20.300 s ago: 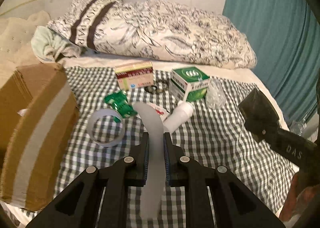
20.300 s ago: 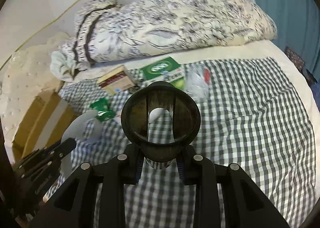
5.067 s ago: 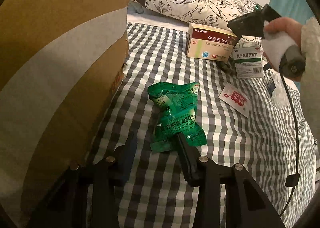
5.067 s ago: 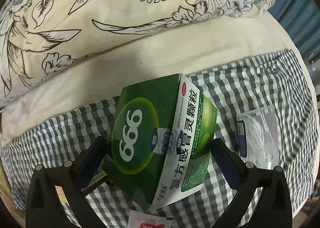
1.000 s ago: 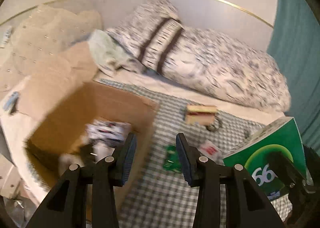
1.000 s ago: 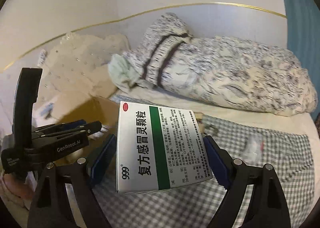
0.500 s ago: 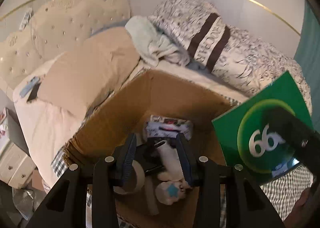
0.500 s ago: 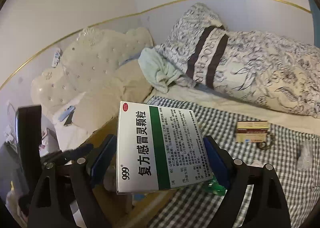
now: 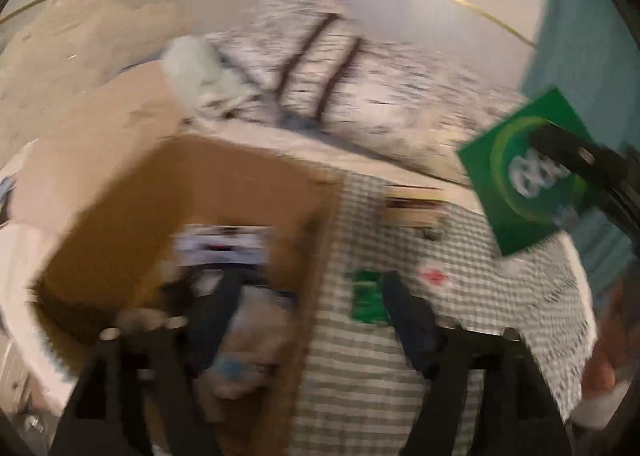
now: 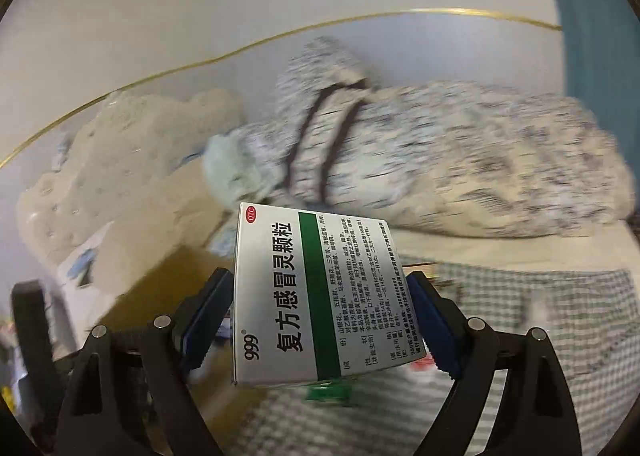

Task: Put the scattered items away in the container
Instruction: 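Grasp the green crinkled packet with the left tool while the right tool holds the medicine box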

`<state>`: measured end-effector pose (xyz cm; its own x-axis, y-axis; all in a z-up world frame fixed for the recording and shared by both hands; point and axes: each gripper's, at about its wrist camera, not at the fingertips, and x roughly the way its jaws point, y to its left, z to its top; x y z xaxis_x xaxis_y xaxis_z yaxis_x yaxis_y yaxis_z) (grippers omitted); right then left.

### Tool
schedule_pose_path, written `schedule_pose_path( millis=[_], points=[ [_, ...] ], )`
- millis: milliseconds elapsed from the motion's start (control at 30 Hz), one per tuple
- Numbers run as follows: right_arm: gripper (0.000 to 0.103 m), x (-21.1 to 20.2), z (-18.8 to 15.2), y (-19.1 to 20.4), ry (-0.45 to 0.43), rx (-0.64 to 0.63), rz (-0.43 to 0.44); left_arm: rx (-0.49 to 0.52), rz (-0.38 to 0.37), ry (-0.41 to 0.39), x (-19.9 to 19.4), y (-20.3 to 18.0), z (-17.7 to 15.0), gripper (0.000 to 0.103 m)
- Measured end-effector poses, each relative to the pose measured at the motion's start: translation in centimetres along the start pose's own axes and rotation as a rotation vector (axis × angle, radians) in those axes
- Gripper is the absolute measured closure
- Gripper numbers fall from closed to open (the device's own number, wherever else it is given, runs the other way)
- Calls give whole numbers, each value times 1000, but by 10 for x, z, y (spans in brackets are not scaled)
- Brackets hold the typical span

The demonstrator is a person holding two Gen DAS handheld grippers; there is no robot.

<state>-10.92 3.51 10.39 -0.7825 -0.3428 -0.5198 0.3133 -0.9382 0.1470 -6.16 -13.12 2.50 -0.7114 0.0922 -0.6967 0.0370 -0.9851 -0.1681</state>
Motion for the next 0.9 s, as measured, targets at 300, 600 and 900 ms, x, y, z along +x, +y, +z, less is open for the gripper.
schedule_pose_path(
  millis=[300, 600, 900],
  points=[
    [16, -10, -18, -82, 37, 66, -62, 99, 12, 127, 88, -86, -19, 22],
    [16, 8, -34, -125, 104, 113, -40, 18, 179, 230, 180, -63, -30, 22],
    [16, 12, -45, -137, 141, 121, -36, 33, 129, 302, 209, -57, -42, 65]
  ],
)
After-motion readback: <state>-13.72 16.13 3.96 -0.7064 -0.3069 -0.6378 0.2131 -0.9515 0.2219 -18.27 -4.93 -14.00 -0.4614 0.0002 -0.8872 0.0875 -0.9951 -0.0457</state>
